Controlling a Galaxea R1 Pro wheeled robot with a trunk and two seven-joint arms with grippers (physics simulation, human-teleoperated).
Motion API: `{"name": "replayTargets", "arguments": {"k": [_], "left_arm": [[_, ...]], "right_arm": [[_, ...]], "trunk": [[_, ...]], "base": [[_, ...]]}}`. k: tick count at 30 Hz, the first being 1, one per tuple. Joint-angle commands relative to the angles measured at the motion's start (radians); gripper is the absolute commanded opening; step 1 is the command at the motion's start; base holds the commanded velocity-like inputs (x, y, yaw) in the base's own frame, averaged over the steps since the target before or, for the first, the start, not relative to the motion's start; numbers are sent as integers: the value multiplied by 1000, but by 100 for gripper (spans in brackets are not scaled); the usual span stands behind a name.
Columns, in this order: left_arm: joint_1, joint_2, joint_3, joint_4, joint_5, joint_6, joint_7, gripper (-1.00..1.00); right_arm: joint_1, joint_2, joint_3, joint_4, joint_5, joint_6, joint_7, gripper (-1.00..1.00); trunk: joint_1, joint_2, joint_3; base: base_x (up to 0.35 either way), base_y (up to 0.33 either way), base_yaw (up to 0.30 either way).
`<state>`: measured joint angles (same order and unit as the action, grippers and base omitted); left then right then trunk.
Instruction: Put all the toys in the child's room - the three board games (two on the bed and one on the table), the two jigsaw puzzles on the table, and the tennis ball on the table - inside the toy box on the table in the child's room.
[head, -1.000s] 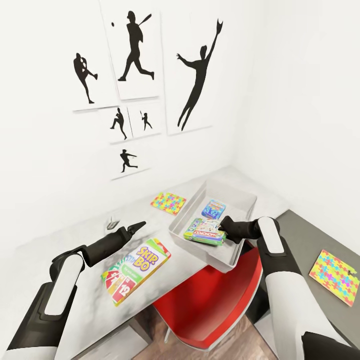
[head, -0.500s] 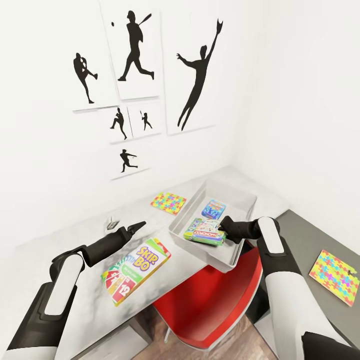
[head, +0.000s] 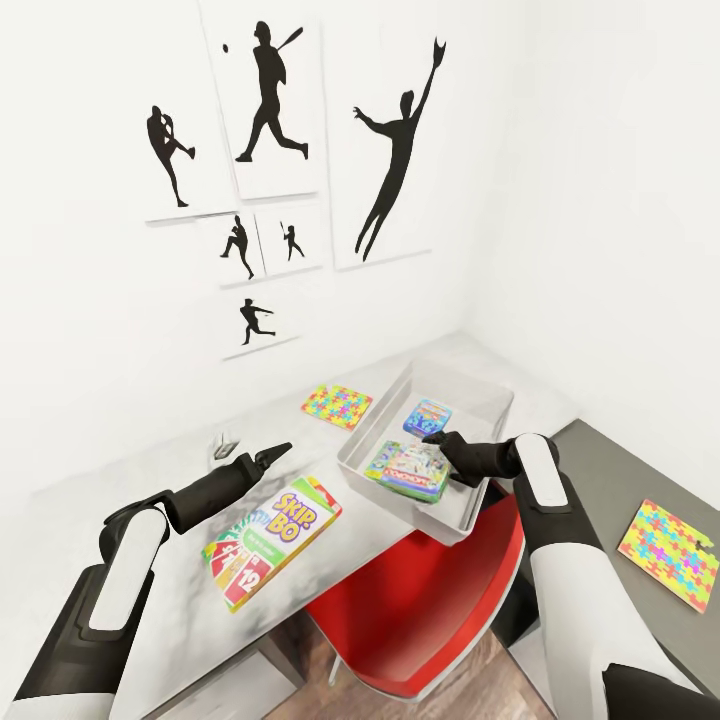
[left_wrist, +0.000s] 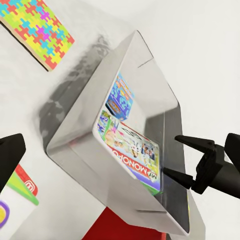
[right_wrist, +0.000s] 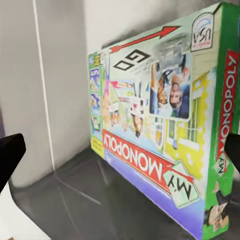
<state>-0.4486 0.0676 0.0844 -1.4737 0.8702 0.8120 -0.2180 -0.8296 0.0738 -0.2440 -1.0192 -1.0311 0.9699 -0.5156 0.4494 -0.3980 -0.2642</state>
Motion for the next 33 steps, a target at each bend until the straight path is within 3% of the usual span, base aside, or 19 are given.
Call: {"name": "replayTargets", "arguments": {"k": [1, 8, 21, 33], "left_arm": [[-1, 0, 2, 0, -2, 6, -4, 100], [-1, 0, 2, 0, -2, 6, -4, 100], [-1, -1, 2, 0, -3, 6, -4, 100], [-1, -2, 2, 1, -3, 6, -4, 100]], "right_arm": [[-1, 1, -3, -1, -10, 3, -10, 100], [-2, 1, -1, -7, -10, 4, -10, 100], [-2, 1, 50, -17, -9, 5, -10, 100], [1, 1, 62, -53, -9, 7, -9, 100]], "trunk": [[1, -2, -2], [1, -2, -2], [1, -2, -2], [1, -2, -2]], "base": [[0, 0, 0], [0, 0, 0], [0, 0, 0], [0, 0, 0]]}}
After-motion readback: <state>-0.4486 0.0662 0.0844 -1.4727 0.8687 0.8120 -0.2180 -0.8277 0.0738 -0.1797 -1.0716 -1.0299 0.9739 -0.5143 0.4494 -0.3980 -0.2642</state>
